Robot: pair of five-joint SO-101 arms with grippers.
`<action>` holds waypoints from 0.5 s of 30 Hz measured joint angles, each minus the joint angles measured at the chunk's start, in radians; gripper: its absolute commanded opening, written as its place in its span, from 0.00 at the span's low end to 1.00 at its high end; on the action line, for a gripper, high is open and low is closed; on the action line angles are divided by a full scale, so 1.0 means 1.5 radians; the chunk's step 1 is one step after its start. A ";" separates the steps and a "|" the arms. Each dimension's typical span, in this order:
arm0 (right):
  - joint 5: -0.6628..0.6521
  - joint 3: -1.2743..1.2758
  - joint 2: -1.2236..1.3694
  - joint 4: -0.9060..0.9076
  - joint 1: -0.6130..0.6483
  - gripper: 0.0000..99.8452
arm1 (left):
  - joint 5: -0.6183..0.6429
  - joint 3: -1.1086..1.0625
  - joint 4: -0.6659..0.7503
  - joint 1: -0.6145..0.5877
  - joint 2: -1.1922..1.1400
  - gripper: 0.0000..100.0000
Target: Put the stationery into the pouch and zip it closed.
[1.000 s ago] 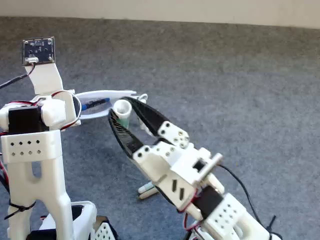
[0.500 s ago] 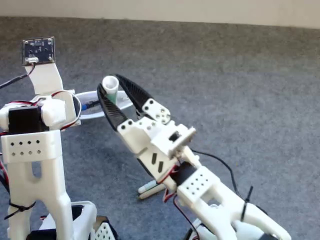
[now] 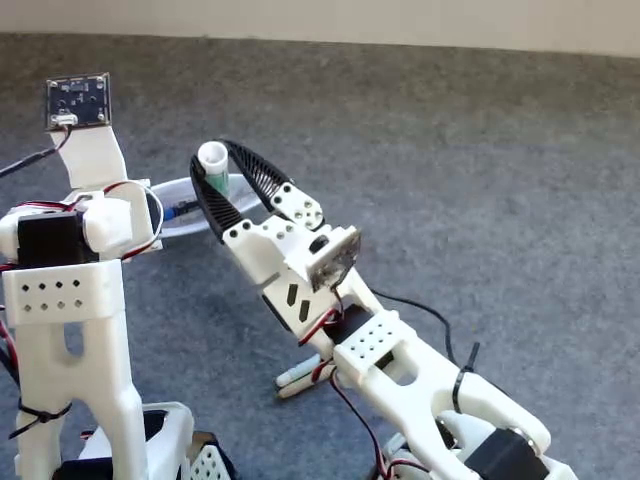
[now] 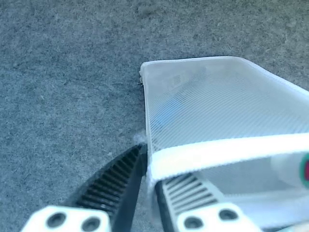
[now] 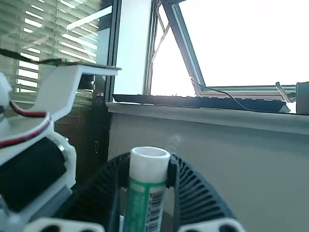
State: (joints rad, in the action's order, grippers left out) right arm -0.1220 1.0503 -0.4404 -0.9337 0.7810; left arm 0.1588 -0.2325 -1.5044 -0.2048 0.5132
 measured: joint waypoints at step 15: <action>-0.094 0.001 0.003 -0.002 0.012 0.16 | 0.000 0.000 0.002 0.001 0.000 0.01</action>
State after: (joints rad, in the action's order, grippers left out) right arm -0.2631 1.0518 -0.4358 -0.9367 0.7994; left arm 0.1588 -0.2325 -1.5014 -0.2033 0.5132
